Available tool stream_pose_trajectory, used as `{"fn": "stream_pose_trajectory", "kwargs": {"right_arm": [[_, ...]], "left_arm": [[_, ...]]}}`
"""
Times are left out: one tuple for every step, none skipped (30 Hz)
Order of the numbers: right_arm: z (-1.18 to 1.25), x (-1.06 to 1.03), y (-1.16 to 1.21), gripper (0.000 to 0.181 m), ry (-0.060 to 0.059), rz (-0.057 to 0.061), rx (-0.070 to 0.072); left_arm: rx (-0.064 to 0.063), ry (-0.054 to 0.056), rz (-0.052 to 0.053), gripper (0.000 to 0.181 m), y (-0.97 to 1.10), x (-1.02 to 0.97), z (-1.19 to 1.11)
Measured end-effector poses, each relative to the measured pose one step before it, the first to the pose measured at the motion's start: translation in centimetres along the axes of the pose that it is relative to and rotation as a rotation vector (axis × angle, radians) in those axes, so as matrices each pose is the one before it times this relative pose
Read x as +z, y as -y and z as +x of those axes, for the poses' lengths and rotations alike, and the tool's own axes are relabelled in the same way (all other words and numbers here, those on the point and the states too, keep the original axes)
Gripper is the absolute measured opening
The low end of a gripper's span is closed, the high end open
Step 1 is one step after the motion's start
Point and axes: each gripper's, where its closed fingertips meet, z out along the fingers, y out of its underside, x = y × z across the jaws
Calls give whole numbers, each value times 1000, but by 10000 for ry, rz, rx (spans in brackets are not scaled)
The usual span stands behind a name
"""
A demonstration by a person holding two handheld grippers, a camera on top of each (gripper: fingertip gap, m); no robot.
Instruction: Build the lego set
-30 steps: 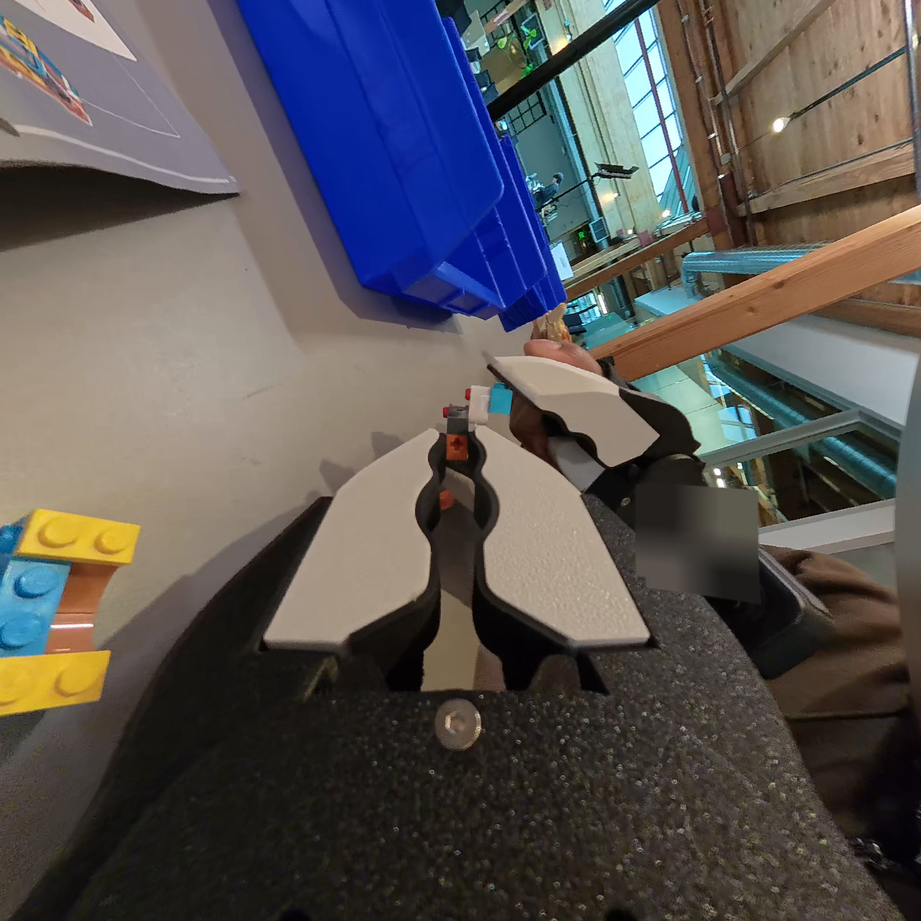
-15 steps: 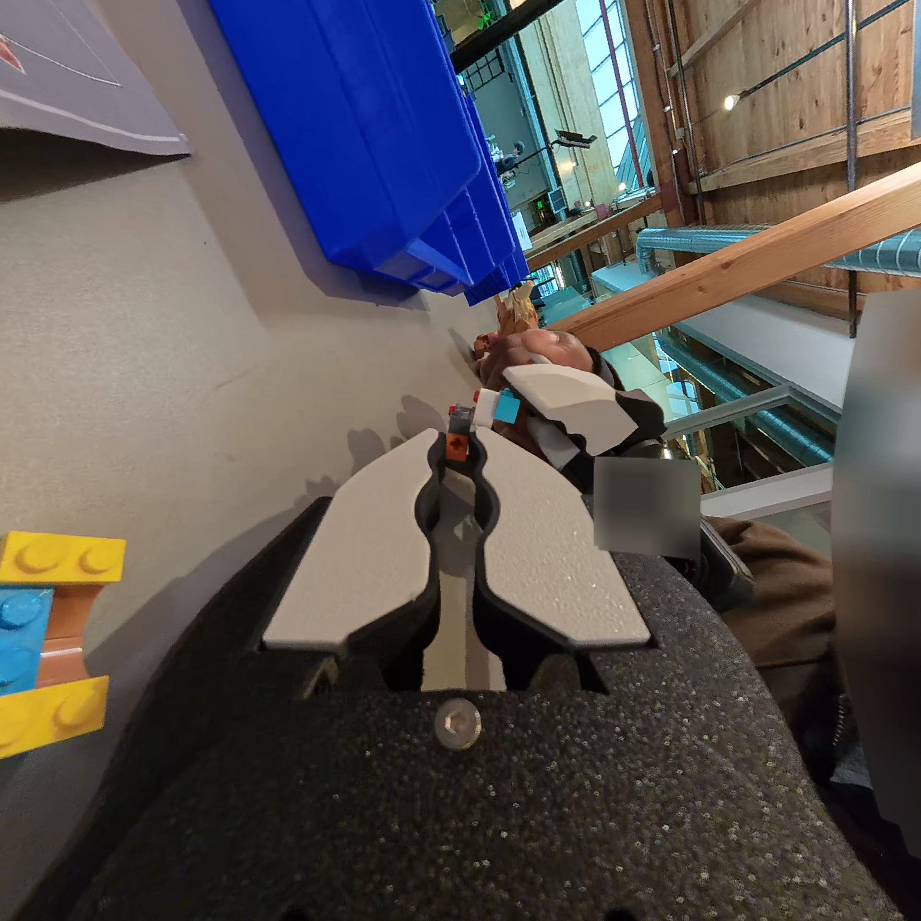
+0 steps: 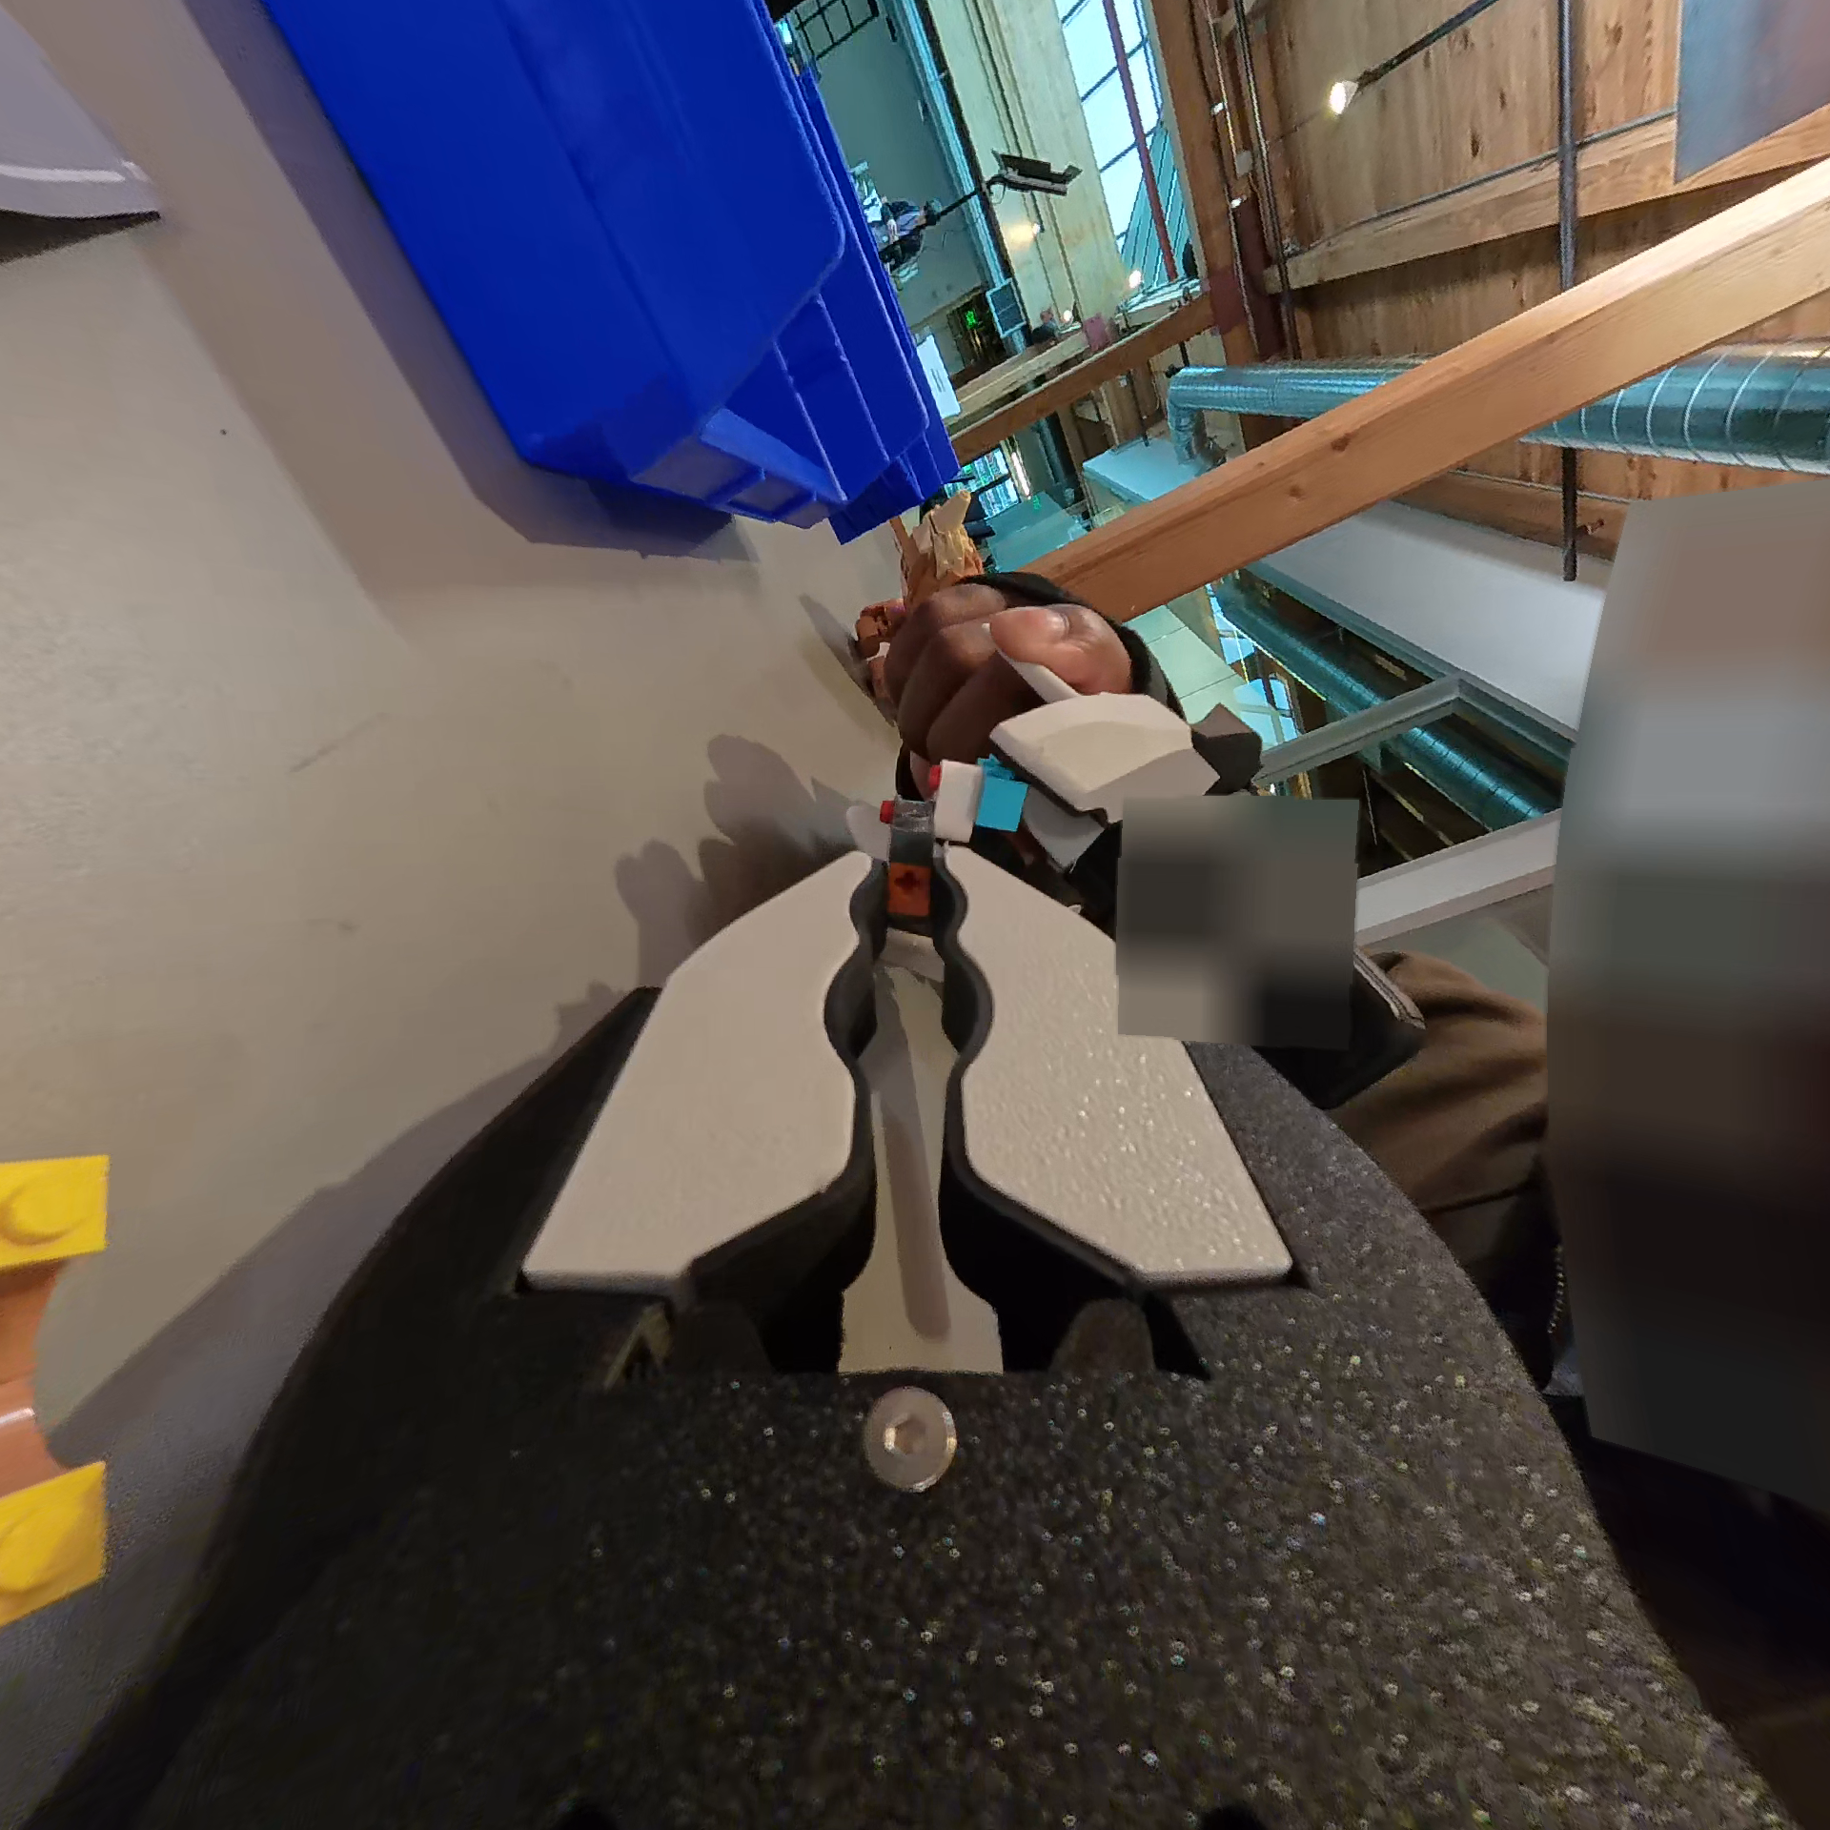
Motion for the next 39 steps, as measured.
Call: {"fn": "stream_pose_trajectory", "kwargs": {"right_arm": [[13,-20,29,41,8,33,18],[20,-1,-11,40,-14,-11,15],[21,-16,6,40,-29,5,14],[32,-40,43,40,-23,29,29],[32,-38,49,38,-8,32,49],[37,-24,6,38,1,3,59],[41,-30,-18,38,2,15,23],[77,-30,-23,38,-24,21,42],[114,-9,-35,39,-41,10,81],[149,-3,4,39,-82,2,96],[205,-14,51,39,-122,23,69],[215,-25,39,40,-144,23,50],[135,-15,11,40,-92,10,35],[61,-12,-53,43,-29,10,66],[20,3,-68,46,17,29,151],[-18,-27,-56,50,77,71,238],[25,-50,-24,52,85,109,300],[88,-78,37,53,71,155,313],[87,-99,88,54,76,178,312],[70,-73,90,54,93,156,331],[46,-48,45,56,110,118,360],[31,-19,18,57,119,94,366],[23,-10,30,57,109,93,333],[83,-15,5,56,30,67,287],[113,-18,28,53,-10,60,227],[87,-48,113,49,-19,99,171],[139,-71,141,42,-66,106,129],[71,-56,142,36,-25,89,88],[7,-41,69,31,8,44,56],[27,-9,-17,27,-11,-14,25],[21,9,-77,26,-10,-42,-1],[-70,20,-57,25,58,-27,2],[-123,-19,28,24,92,42,26],[-151,-45,123,22,123,96,49],[-129,-52,132,21,110,95,66],[-13,-63,138,19,35,82,46],[65,-73,91,16,-12,47,8],[54,-49,40,15,-16,21,-8],[30,-21,10,15,1,5,6]], "left_arm": [[6,-1,33,8,36,2,0],[57,56,39,8,44,26,-31],[43,24,36,8,41,31,8],[11,-2,12,8,7,22,10],[19,17,-46,8,-101,58,-2],[32,10,53,8,61,1,24],[30,-11,36,8,30,17,35],[15,-28,54,8,54,9,56],[9,-32,85,8,117,3,43],[18,-73,93,8,139,-12,96],[2,-94,86,8,139,-31,119],[-15,-99,94,8,135,-33,124],[-29,-96,93,8,132,-41,111],[-24,-95,92,8,141,-41,124],[8,-47,74,8,136,-36,75],[26,-37,49,8,99,-60,86],[13,-65,43,8,99,-71,129],[22,-62,43,8,110,-61,158],[40,-18,23,8,83,-66,100],[42,-24,21,8,67,-54,112],[39,-39,30,8,78,-49,100],[42,-27,58,8,108,-65,79],[37,-30,74,8,140,-82,73],[24,-29,95,8,167,-81,74],[59,-17,120,8,207,-104,69],[76,3,87,8,166,-89,50],[74,5,53,8,120,-62,66],[40,-23,17,8,55,-28,92],[21,-55,-3,8,18,-1,137],[21,-60,-27,8,-46,41,141],[27,-44,-41,8,-73,58,105],[23,-51,-62,8,-104,71,115],[8,-57,-62,8,-111,68,91],[-2,-48,-38,8,-81,61,67],[-3,-18,-24,8,-50,38,28],[12,9,-6,8,-29,21,-24],[3,14,9,8,21,-8,-35],[-13,-9,16,8,27,-18,-1],[1,-14,-1,8,4,7,13]]}}
